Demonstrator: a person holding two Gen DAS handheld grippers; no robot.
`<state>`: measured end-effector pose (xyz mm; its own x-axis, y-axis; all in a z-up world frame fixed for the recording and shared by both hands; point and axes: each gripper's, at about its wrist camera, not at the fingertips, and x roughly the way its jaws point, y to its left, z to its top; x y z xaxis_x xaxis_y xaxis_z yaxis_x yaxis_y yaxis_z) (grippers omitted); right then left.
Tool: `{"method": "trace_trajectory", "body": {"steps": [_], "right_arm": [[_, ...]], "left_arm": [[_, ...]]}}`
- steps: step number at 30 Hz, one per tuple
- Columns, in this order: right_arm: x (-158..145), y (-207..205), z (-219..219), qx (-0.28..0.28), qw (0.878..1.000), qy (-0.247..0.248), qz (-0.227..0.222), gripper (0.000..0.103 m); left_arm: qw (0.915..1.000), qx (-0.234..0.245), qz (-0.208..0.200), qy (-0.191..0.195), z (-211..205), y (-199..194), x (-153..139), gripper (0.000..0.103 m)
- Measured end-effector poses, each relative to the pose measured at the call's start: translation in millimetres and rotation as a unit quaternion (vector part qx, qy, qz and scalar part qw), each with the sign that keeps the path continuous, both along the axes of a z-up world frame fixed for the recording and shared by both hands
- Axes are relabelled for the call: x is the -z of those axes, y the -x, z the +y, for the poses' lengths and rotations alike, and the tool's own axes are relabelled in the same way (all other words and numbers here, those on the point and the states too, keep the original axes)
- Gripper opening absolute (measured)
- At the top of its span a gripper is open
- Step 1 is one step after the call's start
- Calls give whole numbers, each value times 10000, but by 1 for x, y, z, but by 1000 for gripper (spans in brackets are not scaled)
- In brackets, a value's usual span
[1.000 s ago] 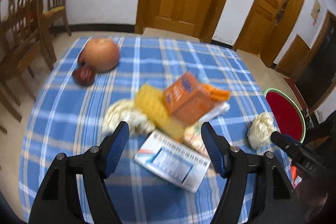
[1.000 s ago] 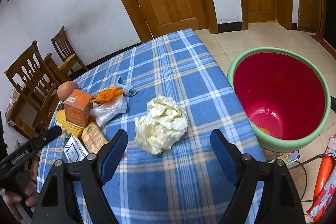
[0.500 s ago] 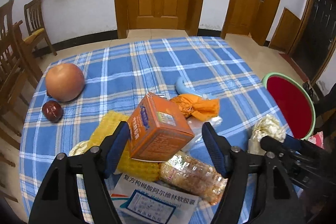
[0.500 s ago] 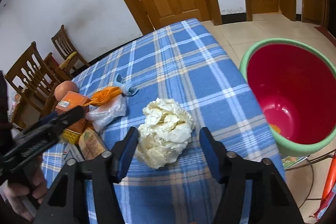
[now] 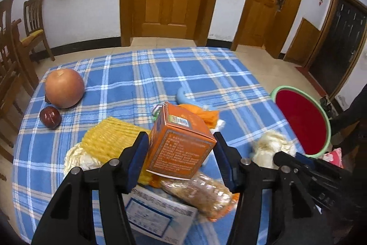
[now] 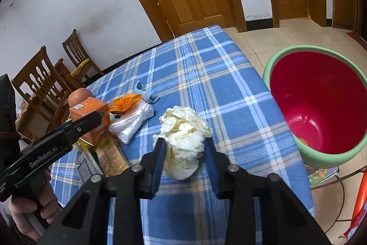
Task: Collect trash
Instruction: 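Grasp the crumpled tissue with the right tool while the left tool grasps the orange box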
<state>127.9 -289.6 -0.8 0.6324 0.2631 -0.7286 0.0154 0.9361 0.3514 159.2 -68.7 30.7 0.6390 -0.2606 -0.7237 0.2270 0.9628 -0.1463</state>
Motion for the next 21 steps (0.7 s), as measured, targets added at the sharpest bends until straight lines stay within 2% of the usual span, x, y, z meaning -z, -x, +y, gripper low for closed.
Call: {"method": "trace_trajectory", "body": {"steps": [11,21], "right_arm": [[-19,23,-12,-32,9994,-28,-344,24],[-41,44,-43,237,9973,8,-700,24]], "left_arm": [[9992,232,-174,258,-10,23,-25,57],[9966,565,-360,483,-33,41,-47,57]]}}
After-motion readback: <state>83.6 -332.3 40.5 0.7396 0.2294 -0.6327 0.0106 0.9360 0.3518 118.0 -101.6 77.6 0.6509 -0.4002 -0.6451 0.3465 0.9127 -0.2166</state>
